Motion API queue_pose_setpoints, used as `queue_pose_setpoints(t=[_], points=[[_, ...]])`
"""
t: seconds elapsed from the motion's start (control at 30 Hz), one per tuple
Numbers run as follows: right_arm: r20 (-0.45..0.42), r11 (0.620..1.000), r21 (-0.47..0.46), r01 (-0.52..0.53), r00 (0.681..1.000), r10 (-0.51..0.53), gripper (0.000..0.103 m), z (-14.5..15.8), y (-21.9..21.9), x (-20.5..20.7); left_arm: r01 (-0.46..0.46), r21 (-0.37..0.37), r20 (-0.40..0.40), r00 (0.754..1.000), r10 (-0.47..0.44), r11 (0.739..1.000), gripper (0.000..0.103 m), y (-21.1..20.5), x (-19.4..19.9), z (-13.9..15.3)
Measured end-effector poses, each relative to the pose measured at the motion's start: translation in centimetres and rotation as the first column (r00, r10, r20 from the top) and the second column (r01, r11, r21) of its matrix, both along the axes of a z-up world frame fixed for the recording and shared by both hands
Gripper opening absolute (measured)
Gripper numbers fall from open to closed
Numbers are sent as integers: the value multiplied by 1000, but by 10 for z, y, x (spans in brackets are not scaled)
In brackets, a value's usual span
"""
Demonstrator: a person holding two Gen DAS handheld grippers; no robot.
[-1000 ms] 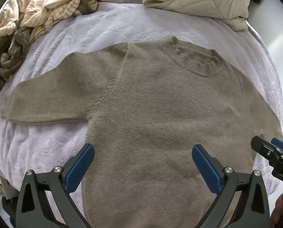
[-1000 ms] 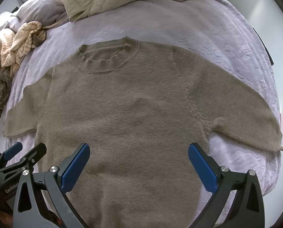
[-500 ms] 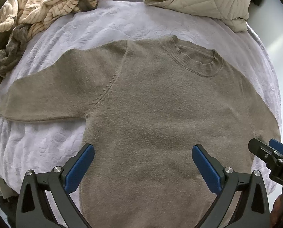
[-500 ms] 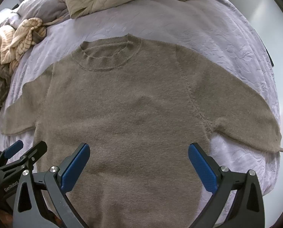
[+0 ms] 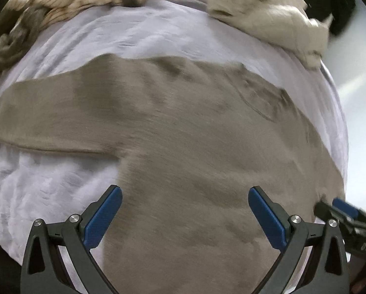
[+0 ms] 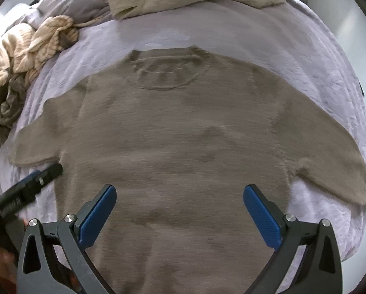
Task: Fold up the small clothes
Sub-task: 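Grasp the sweater sleeve nearest the left tool with the left tool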
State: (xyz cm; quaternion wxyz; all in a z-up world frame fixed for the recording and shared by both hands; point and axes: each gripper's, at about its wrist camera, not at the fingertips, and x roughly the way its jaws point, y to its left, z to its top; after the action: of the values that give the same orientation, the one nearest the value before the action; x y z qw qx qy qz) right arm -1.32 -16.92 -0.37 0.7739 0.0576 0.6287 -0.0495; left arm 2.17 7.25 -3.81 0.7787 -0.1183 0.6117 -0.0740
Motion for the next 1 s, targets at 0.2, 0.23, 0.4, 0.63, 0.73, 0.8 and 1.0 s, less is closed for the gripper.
queue_pose_setpoints(t=[0.2, 0.23, 0.4, 0.63, 0.73, 0.8, 1.0], points=[[-24, 998, 32, -60, 998, 61, 103, -15, 34, -1, -172, 10, 31, 985, 171, 985, 103, 91, 10, -22], [-30, 997, 33, -69, 997, 70, 103, -18, 40, -2, -206, 13, 36, 978, 205, 979, 103, 109, 11, -26], [-56, 992, 51, -115, 991, 118, 103, -29, 69, -7, -405, 2, 62, 913, 404, 914, 103, 200, 12, -46], [-88, 986, 64, -156, 983, 161, 103, -45, 101, -12, -596, -97, 12, 800, 600, 797, 103, 285, 9, -93], [-98, 982, 70, -174, 979, 180, 103, -50, 112, -15, -605, -125, 57, 787, 615, 786, 98, 291, 12, -89], [-102, 980, 77, -184, 976, 192, 103, -52, 118, -17, -615, -116, 89, 776, 625, 780, 55, 294, 17, -83], [-88, 976, 99, -195, 975, 204, 103, -52, 121, -20, -537, -164, 186, 807, 560, 828, 10, 283, 26, -53]])
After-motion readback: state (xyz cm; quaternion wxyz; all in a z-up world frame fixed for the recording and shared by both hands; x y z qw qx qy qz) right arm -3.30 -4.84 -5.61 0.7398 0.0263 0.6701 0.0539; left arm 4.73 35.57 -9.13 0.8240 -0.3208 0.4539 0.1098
